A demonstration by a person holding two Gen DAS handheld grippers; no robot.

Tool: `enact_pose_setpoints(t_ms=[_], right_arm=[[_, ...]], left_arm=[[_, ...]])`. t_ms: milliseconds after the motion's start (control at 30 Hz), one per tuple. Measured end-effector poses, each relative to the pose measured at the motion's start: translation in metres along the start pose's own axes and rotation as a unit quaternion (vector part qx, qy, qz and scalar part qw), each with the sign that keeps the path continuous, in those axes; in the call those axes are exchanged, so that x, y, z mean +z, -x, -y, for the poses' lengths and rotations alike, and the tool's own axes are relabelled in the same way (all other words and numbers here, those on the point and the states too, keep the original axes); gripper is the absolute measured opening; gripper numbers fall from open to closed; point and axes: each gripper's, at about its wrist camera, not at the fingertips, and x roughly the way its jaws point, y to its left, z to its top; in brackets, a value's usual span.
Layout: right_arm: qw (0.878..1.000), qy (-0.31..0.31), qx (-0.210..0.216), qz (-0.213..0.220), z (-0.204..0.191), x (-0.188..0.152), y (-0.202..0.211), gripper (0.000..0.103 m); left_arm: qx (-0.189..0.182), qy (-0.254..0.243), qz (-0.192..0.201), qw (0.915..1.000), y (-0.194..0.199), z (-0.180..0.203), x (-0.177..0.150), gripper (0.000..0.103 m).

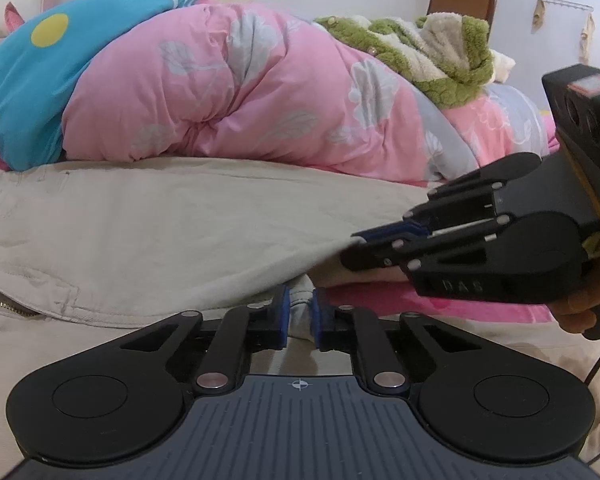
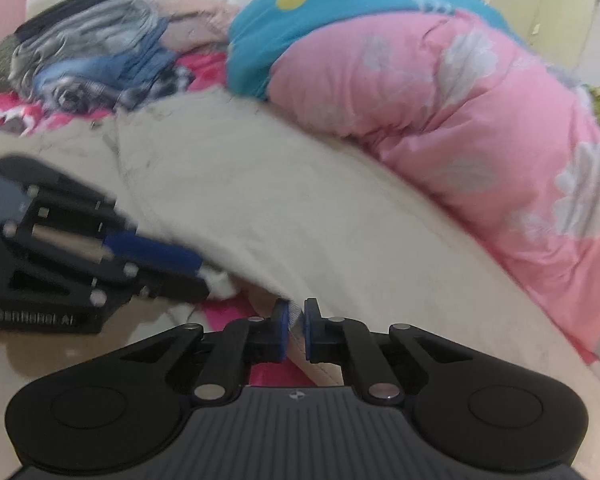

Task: Fold clothes

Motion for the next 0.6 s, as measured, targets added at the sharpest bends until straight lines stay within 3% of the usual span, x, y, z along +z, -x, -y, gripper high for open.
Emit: enact_pose_setpoints(t_ms=[367, 600], right_arm=[[0.998, -0.038, -0.041, 0.023, 0.006, 0.009, -0.008, 0.007], [0.997, -0.078, -0.024, 0.007, 0.015, 0.003, -0.024, 0.007]], left_arm=[[-0.021, 0.002, -0.009, 0.9997, 0.003, 0.000, 0.000, 0.002], [-0.015, 0.016, -0.016, 0.9996, 0.000, -0.005, 0.000, 0.006]])
